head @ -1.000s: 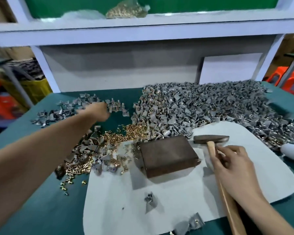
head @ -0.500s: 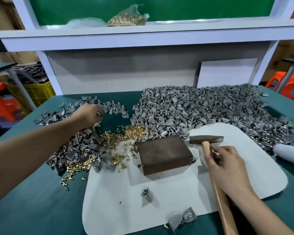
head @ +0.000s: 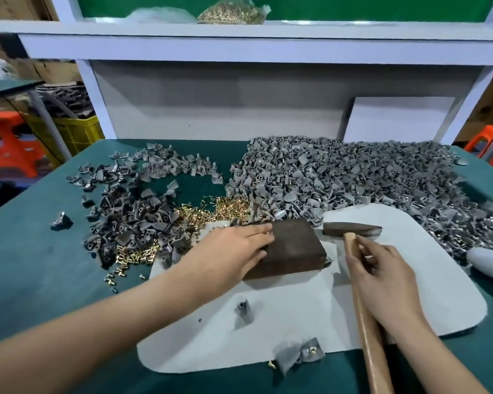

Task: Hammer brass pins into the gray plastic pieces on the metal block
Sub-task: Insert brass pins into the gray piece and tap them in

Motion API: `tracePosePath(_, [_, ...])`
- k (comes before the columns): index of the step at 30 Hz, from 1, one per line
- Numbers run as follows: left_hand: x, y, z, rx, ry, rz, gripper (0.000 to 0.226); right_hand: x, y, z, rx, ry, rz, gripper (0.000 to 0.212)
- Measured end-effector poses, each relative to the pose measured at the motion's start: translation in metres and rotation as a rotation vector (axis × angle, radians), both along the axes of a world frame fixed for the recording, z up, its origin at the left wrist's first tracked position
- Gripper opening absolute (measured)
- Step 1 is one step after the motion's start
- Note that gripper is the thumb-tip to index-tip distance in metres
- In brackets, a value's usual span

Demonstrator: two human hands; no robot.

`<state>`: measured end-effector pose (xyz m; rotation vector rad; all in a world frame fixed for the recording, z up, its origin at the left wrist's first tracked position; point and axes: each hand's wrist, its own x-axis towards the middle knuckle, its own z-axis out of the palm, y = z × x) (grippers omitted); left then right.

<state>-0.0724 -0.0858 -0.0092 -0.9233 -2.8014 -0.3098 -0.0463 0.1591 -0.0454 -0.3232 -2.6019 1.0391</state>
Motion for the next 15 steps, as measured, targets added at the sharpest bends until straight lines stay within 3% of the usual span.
tracePosePath(3, [0.006,-0.020,0.000,0.116,-0.088,-0.047,0.050,0.001,0.000,0.001,0.019,-0.024,0.004,0.043])
tracePosePath(6, [-0.012,-0.047,-0.004,0.313,0.023,0.165,0.042,0.003,-0.001,0.001,0.009,-0.035,0.006,0.043])
tracePosePath(10, [-0.031,-0.071,-0.016,0.022,-0.186,0.230,0.030,0.003,-0.002,0.002,-0.015,-0.043,-0.004,0.043])
tracePosePath(15, [-0.037,-0.072,-0.013,-0.095,-0.165,0.079,0.011,0.001,-0.003,0.001,-0.009,-0.046,-0.005,0.042])
